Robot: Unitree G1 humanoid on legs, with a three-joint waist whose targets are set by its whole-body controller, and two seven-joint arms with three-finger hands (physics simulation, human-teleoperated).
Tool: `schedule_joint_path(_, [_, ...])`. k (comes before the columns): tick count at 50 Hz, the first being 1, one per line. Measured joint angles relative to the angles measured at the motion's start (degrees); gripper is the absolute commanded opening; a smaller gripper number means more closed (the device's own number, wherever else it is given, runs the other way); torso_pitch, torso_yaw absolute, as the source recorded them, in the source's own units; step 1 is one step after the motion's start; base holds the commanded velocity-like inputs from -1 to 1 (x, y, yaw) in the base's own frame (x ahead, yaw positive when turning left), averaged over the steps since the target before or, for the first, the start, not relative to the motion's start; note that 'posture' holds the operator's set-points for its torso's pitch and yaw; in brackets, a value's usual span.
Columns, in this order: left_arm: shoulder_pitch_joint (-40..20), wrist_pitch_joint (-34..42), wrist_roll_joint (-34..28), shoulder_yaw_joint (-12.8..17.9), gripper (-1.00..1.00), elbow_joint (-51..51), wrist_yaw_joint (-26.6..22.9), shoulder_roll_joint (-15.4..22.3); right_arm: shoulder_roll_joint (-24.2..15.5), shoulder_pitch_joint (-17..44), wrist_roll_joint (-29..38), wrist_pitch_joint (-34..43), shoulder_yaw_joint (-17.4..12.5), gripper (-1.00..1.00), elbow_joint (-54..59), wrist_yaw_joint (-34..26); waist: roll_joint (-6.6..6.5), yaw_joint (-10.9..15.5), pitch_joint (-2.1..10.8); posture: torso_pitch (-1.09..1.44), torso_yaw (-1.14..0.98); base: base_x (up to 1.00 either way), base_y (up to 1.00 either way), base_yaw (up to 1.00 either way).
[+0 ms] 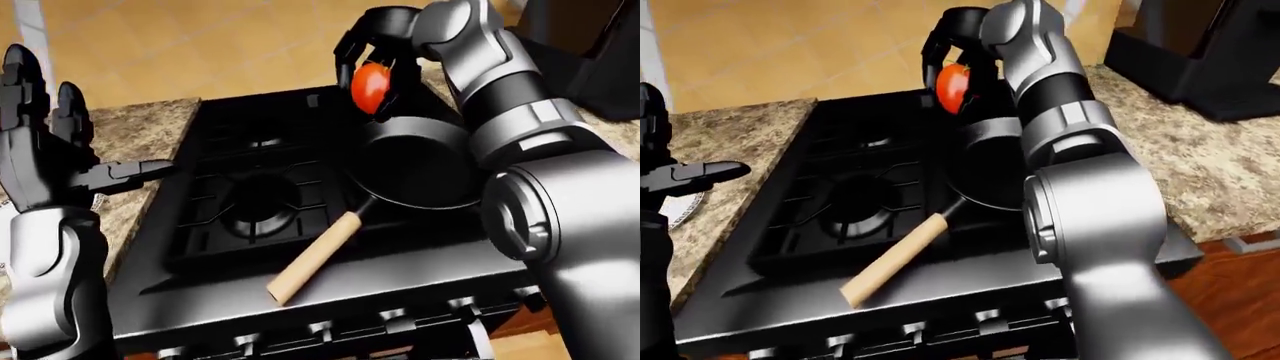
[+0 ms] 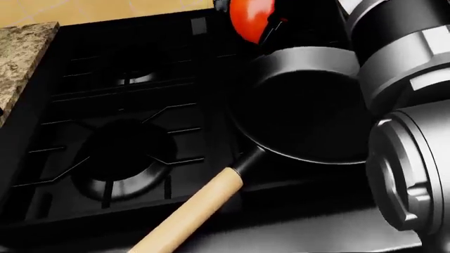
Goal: Pick the tomato from the pan and place it on the plate.
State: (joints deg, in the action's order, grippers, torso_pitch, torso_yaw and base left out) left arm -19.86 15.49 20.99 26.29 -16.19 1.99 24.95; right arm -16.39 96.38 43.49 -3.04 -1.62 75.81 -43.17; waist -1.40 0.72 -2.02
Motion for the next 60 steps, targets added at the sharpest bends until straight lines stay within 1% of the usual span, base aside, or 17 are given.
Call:
schedule_joint_path(6, [-0.06,0.30,0.23,-1.23,1.00,0.05,-0.29,-0.27,-0.64,-0.39,-0.28,0.99,-0.05,-1.00,0.58,-0.96,-0.43,-0.04,0.15,0.00,0.00,0.00,0.00,0.87])
schedule_joint_path(9, [-0.31,0.66,0.28,-1.13,1.00,0.03,-0.25,-0.13,-0.66,-0.09,-0.32,1.22,0.08,-1.00,0.27,-1.18,-2.54,-0.32,-0.14,0.00,0.00,0.00,0.00,0.99])
schedule_joint_path(12, [-0.57,0.66,0.28,-0.65,1.00,-0.39,-0.06,0.24,-0.54,0.62,-0.58,1.29,0.00,-1.00,-0.17,-1.25,-5.64,0.20,-0.12,0.00,0.00,0.00,0.00,0.98])
schedule_joint_path(14, [-0.29,0.70,0.20,-0.09,1.00,0.26,0.17,0.30,0.45,0.15,-0.91,1.14,0.07,-1.00,-0.35,-1.32,-5.05,1.42,-0.01,0.00,0.00,0.00,0.00,0.99])
schedule_joint_path(15, [-0.44,0.86,0.15,0.08,1.00,0.45,0.31,0.46,0.67,0.02,-1.09,1.03,0.16,-1.00,-0.01,-1.56,-4.29,2.93,0.64,0.00,0.00,0.00,0.00,0.99])
schedule_joint_path(18, [-0.40,0.91,0.05,0.39,1.00,0.31,0.62,0.43,0.94,-0.15,-1.28,1.13,0.26,-1.00,0.67,-2.05,-2.18,3.53,1.31,0.00,0.00,0.00,0.00,0.75])
schedule_joint_path(19, [-0.15,0.81,0.02,0.72,1.00,0.10,0.71,0.56,1.23,0.02,-1.38,1.31,0.21,-1.00,0.66,-2.05,-1.31,3.19,1.04,0.00,0.00,0.00,0.00,0.00])
schedule_joint_path(22, [-0.47,0.48,-0.05,0.72,1.00,0.21,0.79,0.53,0.87,0.85,-1.87,1.04,0.00,-1.00,-0.32,-2.08,0.84,2.63,-1.87,0.00,0.00,0.00,0.00,0.00])
schedule_joint_path(24, [-0.60,0.53,0.03,0.07,1.00,0.16,0.57,0.40,0.19,1.29,-2.10,0.89,-0.22,-1.00,-0.77,-1.92,2.34,1.89,-2.45,0.00,0.00,0.00,0.00,0.00])
schedule_joint_path(28, [0.03,1.13,0.32,-1.89,1.00,0.78,-0.16,-0.50,-1.15,0.32,-1.88,1.05,-0.21,-1.00,0.34,-1.61,-0.31,-0.78,-2.37,0.00,0.00,0.00,0.00,0.00])
schedule_joint_path(31, [-0.55,1.37,0.38,-1.53,1.00,0.58,-0.30,-0.02,-1.39,0.38,-1.37,1.30,0.03,-1.00,1.16,-1.18,-3.09,-2.01,-1.49,0.00,0.00,0.00,0.00,0.00])
schedule_joint_path(32, [-0.69,1.13,0.35,-1.15,1.00,0.23,-0.26,0.15,-1.37,0.50,-1.27,1.25,0.04,-1.00,1.14,-0.88,-3.23,-2.15,-1.71,0.00,0.00,0.00,0.00,0.00])
schedule_joint_path(46, [-1.08,1.25,0.63,-0.04,1.00,0.45,0.32,1.07,-1.60,2.77,0.04,1.24,-0.12,-1.00,1.05,2.12,-2.37,-2.08,-1.27,0.00,0.00,0.00,0.02,0.00])
schedule_joint_path(50, [-1.27,1.43,0.80,-0.46,1.00,0.33,0.32,1.20,-2.09,2.52,0.54,1.64,-0.14,-1.00,1.83,2.03,-3.24,-2.05,-0.29,0.00,0.00,0.00,0.12,0.00])
schedule_joint_path(52, [-1.64,1.36,0.87,-0.33,1.00,0.13,0.33,1.57,-2.29,3.04,0.79,1.69,-0.16,-1.00,1.59,2.17,-4.56,-1.97,0.08,0.00,0.00,0.00,0.16,0.00])
schedule_joint_path(55, [-1.72,1.19,0.84,0.57,1.00,0.31,0.64,1.99,-1.53,3.55,0.75,1.22,-0.17,-1.00,0.94,2.48,-2.98,-1.85,-0.34,0.00,0.00,0.00,0.27,0.00])
schedule_joint_path(60, [-1.69,1.43,0.90,0.76,1.00,0.45,1.01,2.21,-1.44,3.84,0.87,0.85,-0.16,-1.00,1.12,2.46,-1.27,-2.17,0.05,0.00,0.00,0.00,0.28,0.00])
